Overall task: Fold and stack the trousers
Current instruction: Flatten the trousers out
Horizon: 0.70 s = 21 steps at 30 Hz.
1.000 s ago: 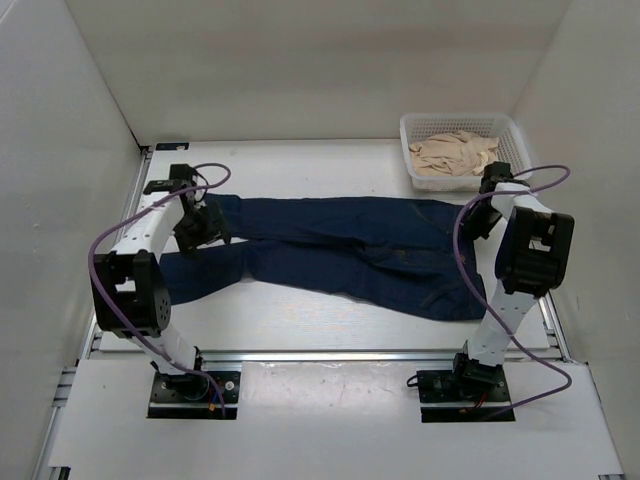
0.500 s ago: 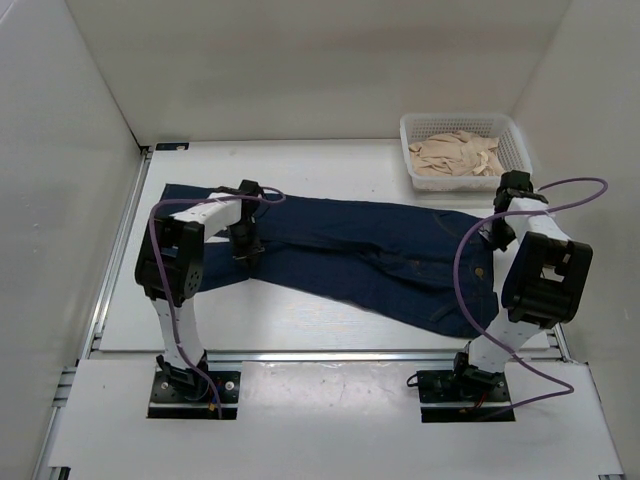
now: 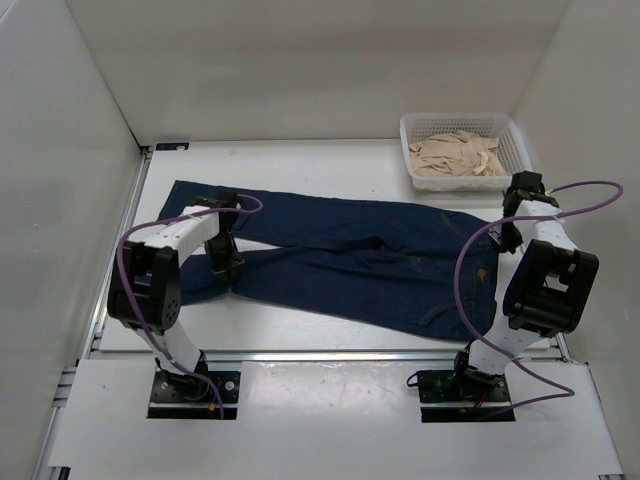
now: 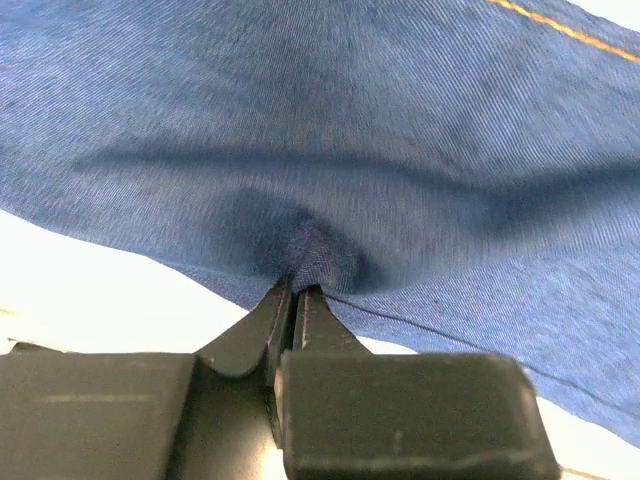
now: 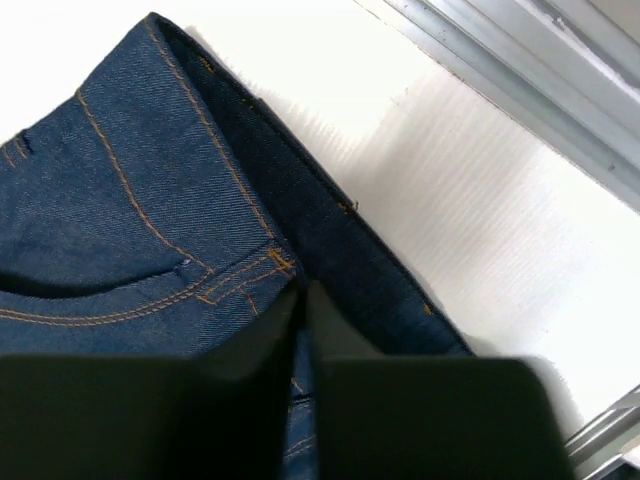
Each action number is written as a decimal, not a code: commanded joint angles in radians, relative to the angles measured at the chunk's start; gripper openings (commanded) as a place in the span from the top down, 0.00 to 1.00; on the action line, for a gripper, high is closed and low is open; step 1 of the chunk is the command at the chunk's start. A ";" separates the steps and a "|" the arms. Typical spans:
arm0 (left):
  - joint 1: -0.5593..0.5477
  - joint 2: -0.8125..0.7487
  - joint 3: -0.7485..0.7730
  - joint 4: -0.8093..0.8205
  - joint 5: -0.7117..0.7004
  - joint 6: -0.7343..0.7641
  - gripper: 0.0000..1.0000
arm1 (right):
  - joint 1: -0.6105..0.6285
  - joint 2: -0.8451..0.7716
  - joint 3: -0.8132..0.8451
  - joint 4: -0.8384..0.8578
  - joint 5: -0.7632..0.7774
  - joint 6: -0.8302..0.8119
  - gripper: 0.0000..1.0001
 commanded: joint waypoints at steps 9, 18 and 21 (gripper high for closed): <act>-0.002 -0.136 0.254 -0.110 0.012 0.054 0.00 | 0.125 -0.079 0.099 -0.068 -0.017 -0.038 0.14; 0.010 0.395 0.831 -0.183 -0.003 0.074 0.61 | 0.502 -0.257 -0.121 -0.027 -0.221 -0.008 0.84; 0.010 0.534 0.955 -0.193 0.020 0.065 0.60 | 0.628 -0.268 -0.199 -0.013 -0.272 0.012 0.76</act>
